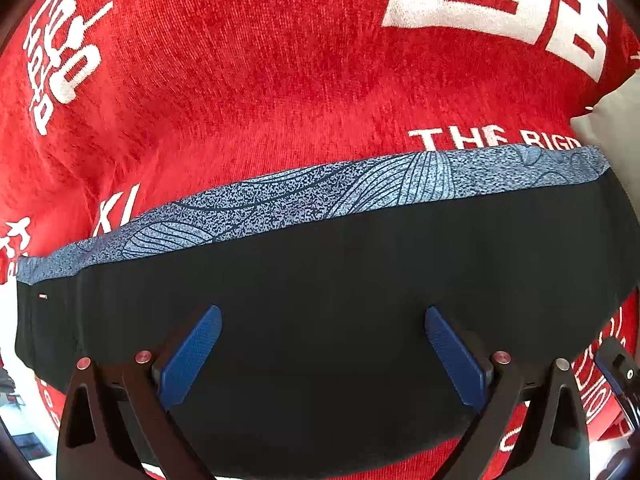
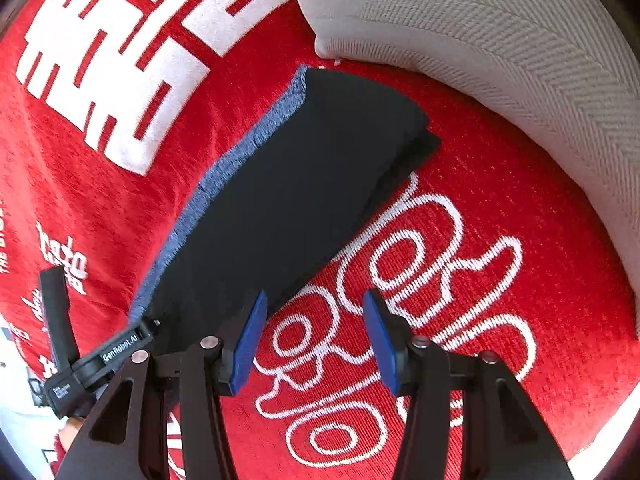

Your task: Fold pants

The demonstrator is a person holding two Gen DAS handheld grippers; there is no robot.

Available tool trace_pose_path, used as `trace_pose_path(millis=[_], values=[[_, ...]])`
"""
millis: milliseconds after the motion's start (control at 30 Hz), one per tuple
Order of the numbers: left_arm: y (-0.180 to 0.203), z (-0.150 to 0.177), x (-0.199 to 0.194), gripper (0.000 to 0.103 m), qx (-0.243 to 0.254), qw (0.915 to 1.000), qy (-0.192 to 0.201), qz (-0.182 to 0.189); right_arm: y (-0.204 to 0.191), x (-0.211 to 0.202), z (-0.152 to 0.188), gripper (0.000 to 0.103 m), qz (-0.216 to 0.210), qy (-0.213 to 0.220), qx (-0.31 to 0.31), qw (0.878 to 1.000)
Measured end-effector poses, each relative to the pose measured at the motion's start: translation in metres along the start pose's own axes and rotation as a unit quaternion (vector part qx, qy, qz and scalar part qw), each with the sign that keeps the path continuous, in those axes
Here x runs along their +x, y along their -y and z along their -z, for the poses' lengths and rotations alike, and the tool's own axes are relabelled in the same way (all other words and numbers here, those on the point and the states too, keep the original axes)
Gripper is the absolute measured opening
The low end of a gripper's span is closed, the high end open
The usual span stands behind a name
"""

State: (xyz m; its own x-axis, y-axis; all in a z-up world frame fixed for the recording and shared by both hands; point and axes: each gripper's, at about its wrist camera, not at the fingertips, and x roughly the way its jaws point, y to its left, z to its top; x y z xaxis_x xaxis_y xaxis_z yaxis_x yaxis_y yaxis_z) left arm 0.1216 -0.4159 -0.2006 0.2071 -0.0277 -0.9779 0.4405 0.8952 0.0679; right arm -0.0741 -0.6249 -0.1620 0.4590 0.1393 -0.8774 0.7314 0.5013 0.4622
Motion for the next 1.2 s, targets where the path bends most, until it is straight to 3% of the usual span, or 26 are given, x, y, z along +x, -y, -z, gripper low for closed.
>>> trace_pose_path(millis=[200,333,467,733,767,800,833,867,967,1033,1200], values=[[0.004,0.007,-0.016,0.102,0.007,0.9988,0.025,0.042,0.011,0.001,-0.001,0.054,-0.04,0.038,0.021,0.998],[0.01,0.013,0.0,0.102,0.014,0.9995,0.011,0.025,0.014,0.005,-0.008,0.054,-0.057,0.062,0.029,0.996],[0.003,0.019,0.006,0.102,-0.009,0.9993,0.015,0.035,0.016,0.011,-0.016,0.056,-0.086,0.075,0.041,0.993],[0.0,0.018,0.008,0.102,-0.006,0.9995,0.014,0.028,0.016,0.029,-0.031,0.056,-0.109,0.089,0.058,0.988],[0.003,0.019,0.004,0.102,-0.005,0.9996,0.014,0.025,0.017,0.031,-0.034,0.053,-0.109,0.083,0.067,0.988],[0.003,0.018,0.001,0.102,-0.003,0.9997,0.018,0.018,0.018,0.034,-0.038,0.038,-0.104,0.072,0.081,0.989],[0.003,0.021,-0.007,0.099,-0.002,0.9996,0.024,0.015,0.019,0.037,-0.042,0.025,-0.087,0.06,0.094,0.99],[0.003,0.021,-0.013,0.086,-0.001,0.9994,0.032,0.014,0.021,0.039,-0.045,0.02,-0.072,0.048,0.099,0.991],[0.0,0.022,-0.021,0.062,0.001,0.9991,0.035,0.025,0.015,0.036,-0.047,0.017,-0.06,0.044,0.078,0.994],[-0.004,0.024,-0.024,0.057,-0.003,0.9982,0.039,0.046,0.002,0.029,-0.046,0.016,-0.046,0.054,0.036,0.997],[0.006,0.031,-0.005,0.057,0.005,0.9954,0.033,0.09,-0.032,0.011,-0.043,0.015,-0.022,0.072,-0.041,0.996]])
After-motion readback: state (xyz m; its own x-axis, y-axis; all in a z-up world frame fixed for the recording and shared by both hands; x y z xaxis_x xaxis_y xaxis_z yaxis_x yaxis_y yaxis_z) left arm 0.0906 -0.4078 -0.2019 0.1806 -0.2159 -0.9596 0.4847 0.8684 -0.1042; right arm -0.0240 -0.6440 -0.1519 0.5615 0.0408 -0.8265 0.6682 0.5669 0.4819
